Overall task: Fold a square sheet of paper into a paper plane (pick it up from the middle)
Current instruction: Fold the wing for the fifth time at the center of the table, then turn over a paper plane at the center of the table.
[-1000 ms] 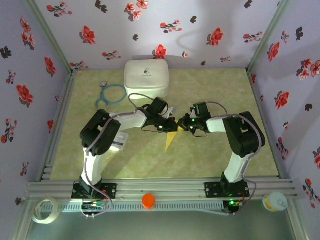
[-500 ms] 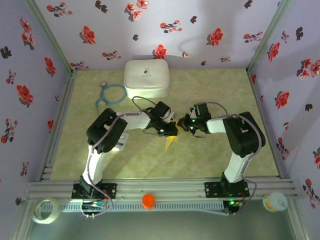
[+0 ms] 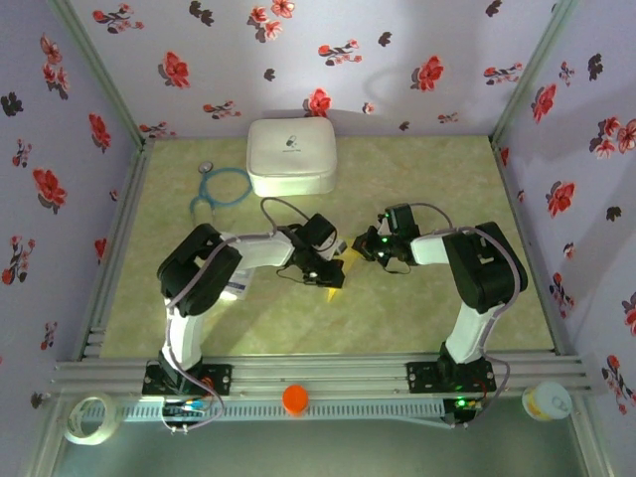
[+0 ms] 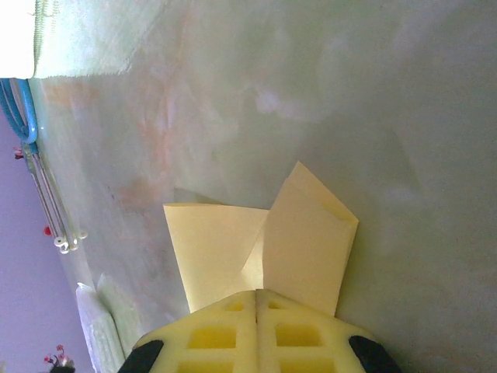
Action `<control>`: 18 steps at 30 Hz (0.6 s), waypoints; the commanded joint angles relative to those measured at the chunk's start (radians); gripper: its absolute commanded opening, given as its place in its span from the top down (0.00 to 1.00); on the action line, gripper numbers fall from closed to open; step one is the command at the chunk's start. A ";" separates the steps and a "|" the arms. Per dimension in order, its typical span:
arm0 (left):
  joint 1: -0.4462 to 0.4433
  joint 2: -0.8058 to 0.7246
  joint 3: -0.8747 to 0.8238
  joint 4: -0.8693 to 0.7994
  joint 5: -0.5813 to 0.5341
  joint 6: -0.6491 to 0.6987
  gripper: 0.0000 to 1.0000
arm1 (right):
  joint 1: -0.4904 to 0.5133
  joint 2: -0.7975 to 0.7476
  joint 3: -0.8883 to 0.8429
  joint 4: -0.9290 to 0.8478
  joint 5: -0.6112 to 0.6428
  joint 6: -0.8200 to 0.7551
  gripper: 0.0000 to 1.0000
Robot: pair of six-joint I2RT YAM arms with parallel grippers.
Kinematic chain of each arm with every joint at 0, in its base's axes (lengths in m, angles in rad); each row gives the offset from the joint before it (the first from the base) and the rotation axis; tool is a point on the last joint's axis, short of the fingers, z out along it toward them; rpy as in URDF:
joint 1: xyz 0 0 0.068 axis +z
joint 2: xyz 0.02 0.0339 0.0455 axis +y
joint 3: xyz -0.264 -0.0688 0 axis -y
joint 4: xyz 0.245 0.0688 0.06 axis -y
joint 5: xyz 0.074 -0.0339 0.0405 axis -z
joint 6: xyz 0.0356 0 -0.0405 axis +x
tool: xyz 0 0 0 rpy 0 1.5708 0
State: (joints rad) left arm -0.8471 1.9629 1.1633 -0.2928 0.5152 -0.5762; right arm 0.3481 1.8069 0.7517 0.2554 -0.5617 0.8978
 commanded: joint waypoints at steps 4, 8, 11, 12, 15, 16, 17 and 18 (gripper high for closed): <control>-0.011 -0.123 -0.122 -0.047 -0.035 0.027 1.00 | -0.006 0.045 -0.026 -0.042 0.025 -0.008 1.00; 0.000 -0.236 -0.178 0.081 -0.097 -0.023 1.00 | -0.006 0.030 -0.004 -0.018 -0.034 -0.021 0.95; 0.034 -0.283 -0.203 0.164 -0.112 -0.067 1.00 | -0.006 -0.007 0.024 -0.018 -0.072 -0.037 0.91; 0.046 -0.291 -0.211 0.180 -0.121 -0.081 1.00 | -0.006 -0.024 0.031 -0.024 -0.076 -0.039 0.89; 0.091 -0.302 -0.245 0.238 -0.130 -0.128 1.00 | -0.005 -0.085 0.035 -0.058 -0.060 -0.051 0.83; 0.105 -0.302 -0.252 0.251 -0.129 -0.145 1.00 | -0.005 -0.106 0.033 -0.081 -0.044 -0.056 0.81; 0.117 -0.300 -0.259 0.264 -0.129 -0.157 1.00 | -0.004 -0.126 0.027 -0.104 -0.030 -0.061 0.81; 0.125 -0.296 -0.262 0.269 -0.127 -0.164 1.00 | -0.004 -0.142 0.021 -0.114 -0.022 -0.064 0.81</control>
State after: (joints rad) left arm -0.7456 1.6703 0.9314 -0.0803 0.4107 -0.6811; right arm 0.3447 1.7313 0.7628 0.2043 -0.6025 0.8673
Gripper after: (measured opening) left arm 0.045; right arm 0.190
